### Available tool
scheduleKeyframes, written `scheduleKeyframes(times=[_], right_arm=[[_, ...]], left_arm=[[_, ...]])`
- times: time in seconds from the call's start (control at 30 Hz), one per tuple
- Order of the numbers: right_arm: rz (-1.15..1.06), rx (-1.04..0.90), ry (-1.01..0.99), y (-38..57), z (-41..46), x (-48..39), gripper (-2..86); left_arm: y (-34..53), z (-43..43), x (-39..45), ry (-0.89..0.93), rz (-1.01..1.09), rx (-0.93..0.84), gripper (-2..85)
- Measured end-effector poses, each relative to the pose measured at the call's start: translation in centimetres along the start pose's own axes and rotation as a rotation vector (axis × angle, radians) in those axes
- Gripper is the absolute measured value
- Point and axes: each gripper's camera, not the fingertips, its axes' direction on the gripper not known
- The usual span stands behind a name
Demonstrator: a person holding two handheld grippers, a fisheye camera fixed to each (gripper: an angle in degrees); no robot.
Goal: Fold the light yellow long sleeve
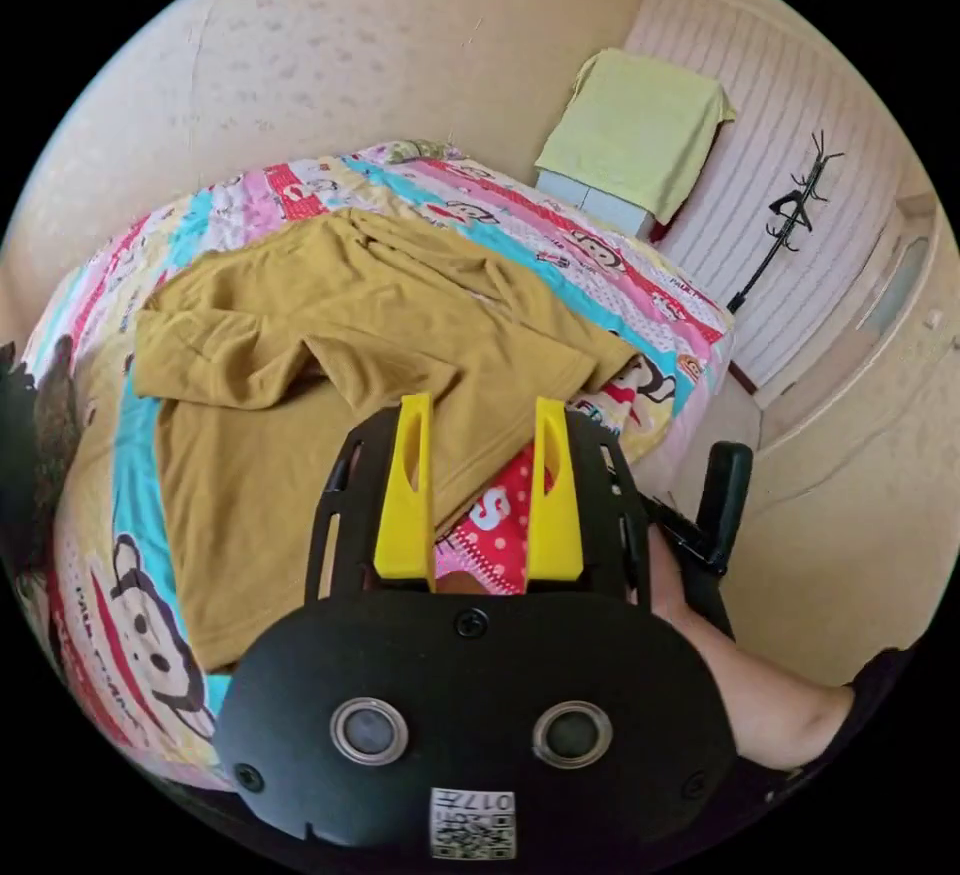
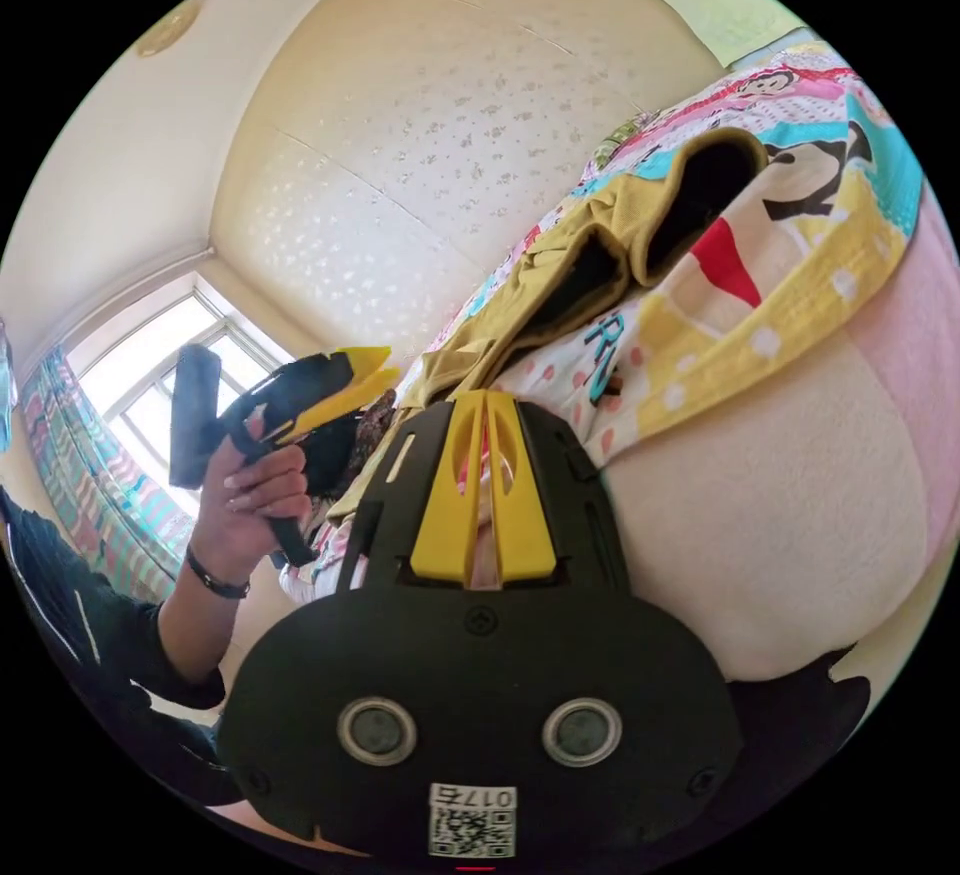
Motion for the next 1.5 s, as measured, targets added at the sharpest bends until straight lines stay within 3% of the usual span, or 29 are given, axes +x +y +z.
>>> scheduleKeyframes(times=[0.1, 0.17, 0.23, 0.33, 0.47, 0.6, 0.7, 0.87, 0.97, 1.0, 1.13, 1.33, 1.5], right_arm=[[0.001, -0.006, 0.010, -0.4, 0.0, -0.2, 0.3], [0.002, -0.007, 0.009, -0.5, -0.2, -0.2, 0.3], [0.002, -0.004, 0.008, -0.6, -0.5, -0.3, 0.4], [-0.001, 0.003, 0.010, -0.8, -0.8, -0.5, 0.4], [-0.005, 0.003, 0.013, -1.1, -1.1, -0.7, 0.5], [-0.009, 0.003, 0.018, -1.5, -1.3, -1.0, 0.6], [-0.012, 0.003, 0.015, -1.9, -1.4, -1.3, 0.8], [-0.034, -0.008, 0.001, -2.6, -1.6, -1.9, 2.0], [-0.091, -0.035, 0.044, -4.1, -2.2, -4.1, 4.6], [-0.165, -0.016, 0.109, -5.2, -3.3, -6.2, 6.1], [-0.236, 0.106, 0.524, -10.3, -5.7, -10.7, 7.1], [-0.035, -0.394, 0.421, -16.6, 0.7, -3.4, 8.3], [-0.077, -0.368, 0.465, -16.5, 0.7, -4.7, 8.1]], left_arm=[[4.4, -6.1, -4.9, -0.256, -0.102, 0.119, 17.4], [7.8, -7.3, -9.3, -0.296, -0.294, 0.107, 16.5], [11.6, -6.6, -13.8, -0.218, -0.488, 0.035, 14.8], [17.1, -2.1, -19.0, 0.138, -0.704, -0.097, 13.4], [21.4, -2.1, -20.8, 0.170, -0.853, 0.049, 8.0], [19.9, -3.2, -21.8, 0.262, -0.792, -0.011, 4.4], [18.2, -7.9, -22.0, 0.309, -0.743, 0.098, 4.0], [19.4, -9.8, -20.4, 0.095, -0.650, -0.030, 4.2], [23.5, -7.3, -22.6, 0.194, -0.789, -0.098, 4.3], [24.6, -7.0, -23.4, 0.270, -0.823, -0.065, 4.3], [24.7, -7.5, -24.1, 0.278, -0.763, -0.061, 4.3], [25.1, -7.2, -24.5, 0.275, -0.768, -0.086, 4.4], [25.8, -7.7, -24.8, 0.280, -0.744, -0.076, 4.6]])
